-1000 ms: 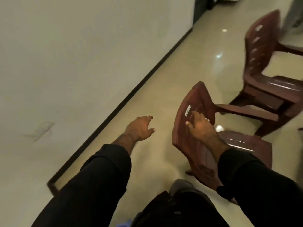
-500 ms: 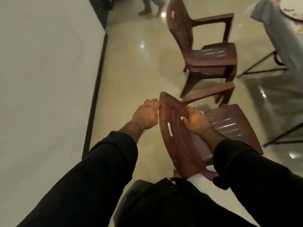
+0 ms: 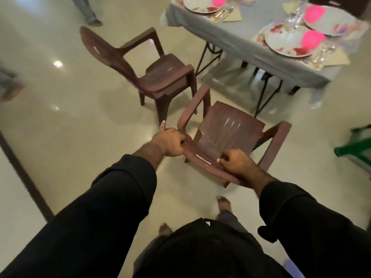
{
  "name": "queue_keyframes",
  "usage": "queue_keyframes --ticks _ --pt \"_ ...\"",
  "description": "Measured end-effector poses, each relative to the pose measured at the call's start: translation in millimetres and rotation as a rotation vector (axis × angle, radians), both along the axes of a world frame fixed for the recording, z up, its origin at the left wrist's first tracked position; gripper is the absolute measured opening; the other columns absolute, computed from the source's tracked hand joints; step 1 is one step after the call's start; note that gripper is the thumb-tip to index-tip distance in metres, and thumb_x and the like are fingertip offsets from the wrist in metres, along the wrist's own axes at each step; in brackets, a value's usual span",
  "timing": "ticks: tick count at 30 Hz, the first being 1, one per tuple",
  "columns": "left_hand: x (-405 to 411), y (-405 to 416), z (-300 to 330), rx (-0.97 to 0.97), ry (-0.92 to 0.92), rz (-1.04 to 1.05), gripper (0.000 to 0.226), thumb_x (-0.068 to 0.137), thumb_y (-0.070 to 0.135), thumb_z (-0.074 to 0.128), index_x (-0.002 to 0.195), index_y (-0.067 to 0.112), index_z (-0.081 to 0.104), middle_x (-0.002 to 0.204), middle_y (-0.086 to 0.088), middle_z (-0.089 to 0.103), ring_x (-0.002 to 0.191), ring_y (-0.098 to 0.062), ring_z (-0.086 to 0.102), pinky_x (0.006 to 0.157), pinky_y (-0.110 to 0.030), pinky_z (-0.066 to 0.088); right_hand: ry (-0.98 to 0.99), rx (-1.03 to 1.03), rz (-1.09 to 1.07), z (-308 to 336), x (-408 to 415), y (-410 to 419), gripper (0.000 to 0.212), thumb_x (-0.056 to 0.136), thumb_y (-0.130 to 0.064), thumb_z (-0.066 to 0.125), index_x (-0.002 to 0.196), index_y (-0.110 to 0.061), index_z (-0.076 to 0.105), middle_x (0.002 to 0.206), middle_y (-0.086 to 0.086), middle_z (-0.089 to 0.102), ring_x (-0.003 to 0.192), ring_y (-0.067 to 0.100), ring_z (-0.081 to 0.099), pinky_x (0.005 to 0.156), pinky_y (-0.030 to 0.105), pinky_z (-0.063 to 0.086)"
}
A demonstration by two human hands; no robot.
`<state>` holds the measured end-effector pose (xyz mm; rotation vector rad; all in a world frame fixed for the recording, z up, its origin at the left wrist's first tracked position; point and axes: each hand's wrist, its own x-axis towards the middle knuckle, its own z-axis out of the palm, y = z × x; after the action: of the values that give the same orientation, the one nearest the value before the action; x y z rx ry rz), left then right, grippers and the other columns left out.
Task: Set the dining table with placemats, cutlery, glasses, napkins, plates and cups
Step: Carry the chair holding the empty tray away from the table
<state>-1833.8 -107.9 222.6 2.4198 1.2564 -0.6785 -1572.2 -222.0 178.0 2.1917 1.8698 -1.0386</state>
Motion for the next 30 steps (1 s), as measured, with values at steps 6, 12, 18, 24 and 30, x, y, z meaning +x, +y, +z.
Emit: queue_keyframes --ticks 6,12,18,24,30 --pt "-3.3 -0.9 -15.9 -0.009 0.025 -0.217 0.051 0.082 0.059 0.061 0.13 0.04 0.067 0.132 0.008 0.069 0.138 -0.021 0.053 0.129 -0.065 0.002 0.088 0.01 -0.127 38.4 -16.0 -65.2 0.063 0.085 -0.089 0.047 0.099 -0.031 0.069 0.093 -0.007 0.069 0.085 0.014 0.066 0.075 0.034 0.056" --pt "17.8 1.4 -35.0 0.065 0.048 -0.412 0.027 0.085 0.035 0.064 0.11 0.041 0.07 0.098 0.012 0.07 0.099 -0.018 0.065 0.112 -0.054 0.045 -0.278 0.107 -0.059 33.7 -34.8 -81.6 0.031 0.085 -0.049 0.062 0.112 -0.035 0.066 0.098 -0.009 0.07 0.089 0.018 0.068 0.078 0.035 0.06" --pt "35.6 58.9 -34.3 0.129 0.074 -0.405 0.03 0.081 0.041 0.061 0.11 0.045 0.07 0.095 0.016 0.069 0.093 -0.017 0.067 0.094 -0.047 0.054 -0.352 0.081 -0.123 28.6 -29.1 -28.9 0.022 0.089 -0.035 0.06 0.107 -0.031 0.071 0.093 -0.005 0.069 0.083 0.02 0.066 0.08 0.037 0.061" --pt "78.4 129.2 -29.1 0.168 0.049 -0.406 0.034 0.088 0.031 0.056 0.114 0.047 0.071 0.099 0.016 0.07 0.103 -0.019 0.065 0.1 -0.049 0.049 -0.387 0.075 -0.164 31.0 2.1 39.7 0.021 0.096 -0.041 0.06 0.112 -0.032 0.071 0.093 -0.005 0.067 0.083 0.018 0.064 0.082 0.039 0.062" --pt "119.9 180.4 -23.1 0.122 0.043 -0.46 0.028 0.095 0.033 0.059 0.117 0.045 0.07 0.096 0.011 0.068 0.1 -0.02 0.063 0.104 -0.051 0.044 -0.38 0.073 -0.212 44.6 31.4 82.2 0.021 0.099 -0.039 0.06 0.115 -0.033 0.071 0.094 -0.006 0.067 0.085 0.016 0.062 0.086 0.038 0.06"
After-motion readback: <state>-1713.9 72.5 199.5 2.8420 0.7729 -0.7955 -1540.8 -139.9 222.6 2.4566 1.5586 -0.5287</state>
